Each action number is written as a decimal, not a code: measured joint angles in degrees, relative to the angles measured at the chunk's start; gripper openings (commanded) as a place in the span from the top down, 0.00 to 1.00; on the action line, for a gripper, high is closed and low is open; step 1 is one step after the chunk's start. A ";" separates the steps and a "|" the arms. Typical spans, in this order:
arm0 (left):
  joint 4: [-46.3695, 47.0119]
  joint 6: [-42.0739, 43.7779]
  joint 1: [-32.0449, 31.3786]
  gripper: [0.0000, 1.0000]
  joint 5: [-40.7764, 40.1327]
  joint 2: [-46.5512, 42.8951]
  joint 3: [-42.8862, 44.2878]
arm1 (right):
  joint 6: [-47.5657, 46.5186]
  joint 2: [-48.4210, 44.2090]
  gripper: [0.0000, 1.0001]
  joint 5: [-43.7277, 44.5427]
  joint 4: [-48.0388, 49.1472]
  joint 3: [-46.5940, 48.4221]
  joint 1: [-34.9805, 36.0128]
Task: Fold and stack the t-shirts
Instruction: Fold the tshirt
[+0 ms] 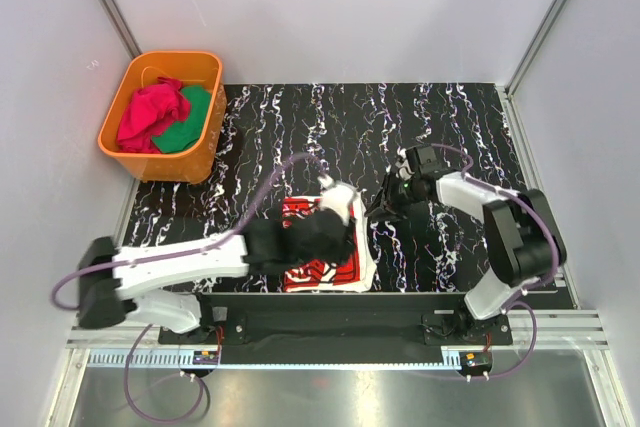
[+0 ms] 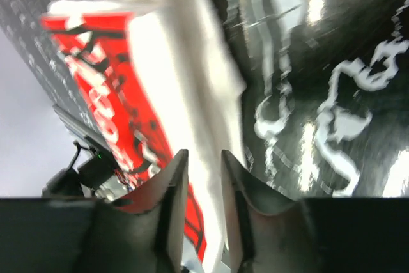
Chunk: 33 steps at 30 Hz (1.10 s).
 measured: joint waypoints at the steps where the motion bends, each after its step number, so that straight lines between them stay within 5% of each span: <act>1: 1.42 -0.13 2.01 0.62 0.92 -3.52 -1.53 | -1.57 -1.75 0.60 0.15 -1.77 0.61 0.02; 5: 5.77 -1.44 13.09 0.71 6.60 -12.63 -9.60 | -7.08 -7.19 0.68 -1.18 -6.99 2.05 1.07; 7: 6.58 -2.14 16.98 0.72 9.66 -13.35 -13.57 | -8.57 -7.91 0.84 -2.14 -8.83 2.45 4.31; 10: 7.61 -3.78 19.34 0.75 14.45 -12.46 -19.93 | -8.61 -7.21 0.96 -5.38 -9.51 2.40 12.31; 16: 10.56 -8.55 19.52 0.81 19.89 -11.04 -28.20 | -5.90 -5.11 0.98 -12.09 -6.25 0.28 19.82; 33: 21.05 -15.47 21.40 0.83 23.17 -11.34 -37.75 | -3.52 0.00 1.00 -14.82 6.05 -15.69 19.85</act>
